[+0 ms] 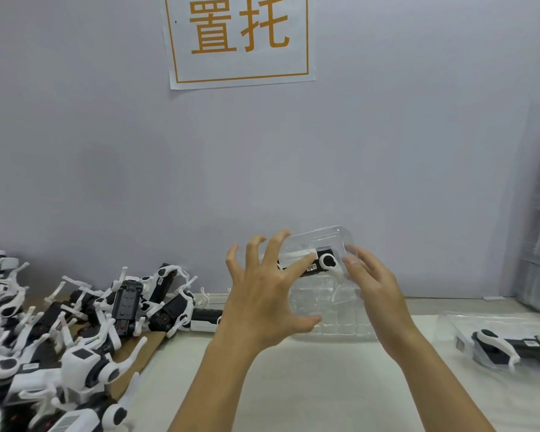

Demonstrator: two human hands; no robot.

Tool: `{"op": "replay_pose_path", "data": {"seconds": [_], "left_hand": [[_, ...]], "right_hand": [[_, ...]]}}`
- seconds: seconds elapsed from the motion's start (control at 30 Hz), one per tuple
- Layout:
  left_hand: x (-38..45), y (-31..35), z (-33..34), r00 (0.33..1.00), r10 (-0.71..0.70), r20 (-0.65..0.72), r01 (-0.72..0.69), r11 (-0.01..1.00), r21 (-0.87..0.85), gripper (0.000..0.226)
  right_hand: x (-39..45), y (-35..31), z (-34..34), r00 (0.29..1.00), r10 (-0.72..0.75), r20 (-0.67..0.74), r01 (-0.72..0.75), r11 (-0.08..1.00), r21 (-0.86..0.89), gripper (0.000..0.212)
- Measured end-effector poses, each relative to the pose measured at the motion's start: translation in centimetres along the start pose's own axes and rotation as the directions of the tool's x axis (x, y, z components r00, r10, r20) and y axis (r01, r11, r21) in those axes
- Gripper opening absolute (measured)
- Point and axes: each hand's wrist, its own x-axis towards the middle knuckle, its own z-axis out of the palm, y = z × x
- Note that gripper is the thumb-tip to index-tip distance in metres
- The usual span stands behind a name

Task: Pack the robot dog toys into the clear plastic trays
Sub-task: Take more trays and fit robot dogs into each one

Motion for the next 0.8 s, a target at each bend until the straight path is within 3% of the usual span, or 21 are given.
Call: {"op": "replay_pose_path", "data": {"seconds": [0.2,0.27,0.33,0.43,0.53,0.6,0.67,0.73,0.8], "left_hand": [[0.0,-0.2,0.5,0.999,-0.018,-0.050,0.014,0.997,-0.075,0.085],[-0.2,-0.6,0.8,0.992,-0.109,-0.059,0.094,0.972,-0.216,0.085],[-0.3,-1.0,0.9,0.964,-0.262,-0.045,0.213,0.862,-0.461,0.085],[-0.2,-1.8,0.8,0.891,-0.452,0.022,0.288,0.528,-0.799,0.082],[-0.4,-2.5,0.6,0.861,-0.465,0.206,0.249,0.032,-0.968,0.071],[-0.9,-2.9,0.8,0.813,-0.409,0.415,0.259,-0.384,-0.886,0.071],[-1.5,-3.4,1.8,0.754,-0.360,0.550,0.191,-0.680,-0.707,0.084],[-2.0,-3.7,2.4,0.748,-0.303,0.591,0.135,-0.802,-0.582,0.101],[-2.1,-3.7,2.5,0.778,-0.246,0.578,0.126,-0.840,-0.527,0.115]], "right_hand": [[-0.1,-0.1,0.0,0.998,-0.036,-0.048,0.039,0.998,0.052,0.024],[-0.1,-0.1,-0.2,0.990,-0.047,-0.132,0.059,0.994,0.089,0.033],[0.0,-0.2,-0.4,0.978,-0.037,-0.204,0.066,0.988,0.137,0.030],[0.0,-0.3,-0.5,0.973,-0.005,-0.231,0.043,0.986,0.160,0.028],[0.0,-0.3,-0.3,0.975,0.014,-0.222,0.023,0.987,0.161,0.028],[0.0,-0.3,-0.1,0.977,0.020,-0.213,0.015,0.987,0.162,0.029],[-0.1,-0.3,0.0,0.977,0.026,-0.210,0.009,0.986,0.165,0.029],[-0.1,-0.3,0.1,0.978,0.030,-0.208,0.004,0.987,0.164,0.029],[-0.1,-0.3,0.1,0.978,0.034,-0.206,0.000,0.987,0.161,0.028]]}}
